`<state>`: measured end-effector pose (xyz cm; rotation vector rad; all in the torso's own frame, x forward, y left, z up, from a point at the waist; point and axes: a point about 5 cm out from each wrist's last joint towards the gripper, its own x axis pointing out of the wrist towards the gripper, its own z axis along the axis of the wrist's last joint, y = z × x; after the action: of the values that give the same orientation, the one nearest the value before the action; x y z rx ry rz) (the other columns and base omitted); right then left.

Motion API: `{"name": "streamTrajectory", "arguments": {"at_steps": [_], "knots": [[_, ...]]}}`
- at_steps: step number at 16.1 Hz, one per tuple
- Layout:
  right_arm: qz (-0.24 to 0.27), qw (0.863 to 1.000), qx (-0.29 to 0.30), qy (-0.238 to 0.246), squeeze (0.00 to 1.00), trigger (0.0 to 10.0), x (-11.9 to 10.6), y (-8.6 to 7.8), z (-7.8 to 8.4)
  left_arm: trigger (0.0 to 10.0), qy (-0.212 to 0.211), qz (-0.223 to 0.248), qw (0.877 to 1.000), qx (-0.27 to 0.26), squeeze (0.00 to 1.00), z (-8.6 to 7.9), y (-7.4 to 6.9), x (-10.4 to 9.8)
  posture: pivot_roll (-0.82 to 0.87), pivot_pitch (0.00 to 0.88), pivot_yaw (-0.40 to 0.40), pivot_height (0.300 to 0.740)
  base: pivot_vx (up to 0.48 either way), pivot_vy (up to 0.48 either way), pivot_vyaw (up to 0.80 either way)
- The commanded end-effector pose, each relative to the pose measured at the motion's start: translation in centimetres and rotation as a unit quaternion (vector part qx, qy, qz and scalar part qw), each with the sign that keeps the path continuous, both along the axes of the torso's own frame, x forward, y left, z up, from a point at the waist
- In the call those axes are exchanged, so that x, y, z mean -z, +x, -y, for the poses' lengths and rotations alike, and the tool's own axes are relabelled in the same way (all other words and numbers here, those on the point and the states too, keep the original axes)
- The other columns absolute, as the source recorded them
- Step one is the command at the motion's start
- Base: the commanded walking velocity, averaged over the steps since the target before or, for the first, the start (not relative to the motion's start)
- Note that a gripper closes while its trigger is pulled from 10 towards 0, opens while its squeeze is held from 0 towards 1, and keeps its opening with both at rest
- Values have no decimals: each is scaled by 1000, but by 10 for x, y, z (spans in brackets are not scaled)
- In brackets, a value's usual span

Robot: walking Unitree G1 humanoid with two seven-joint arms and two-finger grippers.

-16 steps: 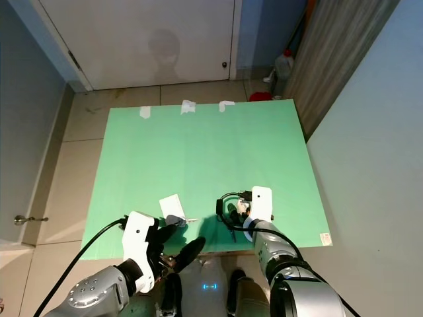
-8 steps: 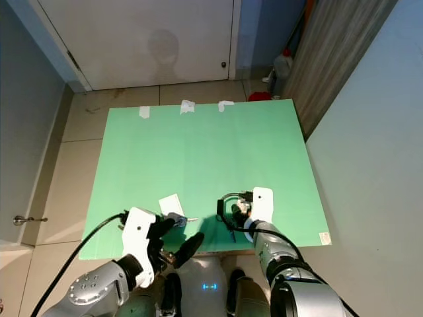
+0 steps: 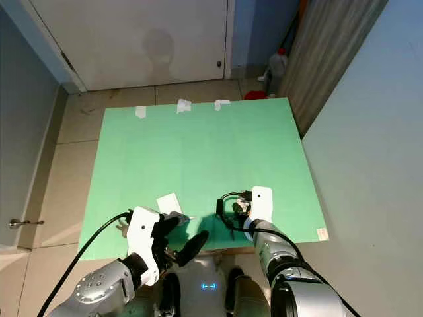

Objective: Hang keys on a hook

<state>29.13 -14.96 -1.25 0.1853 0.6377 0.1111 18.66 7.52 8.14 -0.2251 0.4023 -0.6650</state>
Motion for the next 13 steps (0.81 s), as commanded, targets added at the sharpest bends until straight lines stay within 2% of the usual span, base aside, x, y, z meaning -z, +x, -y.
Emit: {"name": "streamTrajectory", "arguments": {"at_steps": [1, 5, 6, 8, 13], "knots": [[-9, 1000, 0, 2, 0, 0, 6, -7, 0, 10000, 10, -11, 1000, 1, 0, -1, -3, 7, 106, 250, 32, 740, 0, 0, 0], [34, 999, -28, -6, 0, 0, -8, 7, -8, 10000, 25, 10, 1000, -9, 0, -2, 11, 10, 67, 219, 22, 740, 0, 0, 0], [39, 999, -29, -10, 0, 0, -11, 10, -8, 10000, 29, 17, 999, -5, 0, 1, 18, 12, 57, 175, 21, 740, 0, 0, 0], [47, 999, -24, -6, 0, 0, -15, 14, -7, 10000, 37, 24, 999, -6, 0, 3, 27, 14, 48, 147, 17, 740, 0, 0, 0], [106, 994, -9, 13, 0, 0, -47, 41, -4, 10000, 41, 60, 997, -9, 0, 5, 62, 12, -21, 28, 8, 740, 0, 0, 0]]}}
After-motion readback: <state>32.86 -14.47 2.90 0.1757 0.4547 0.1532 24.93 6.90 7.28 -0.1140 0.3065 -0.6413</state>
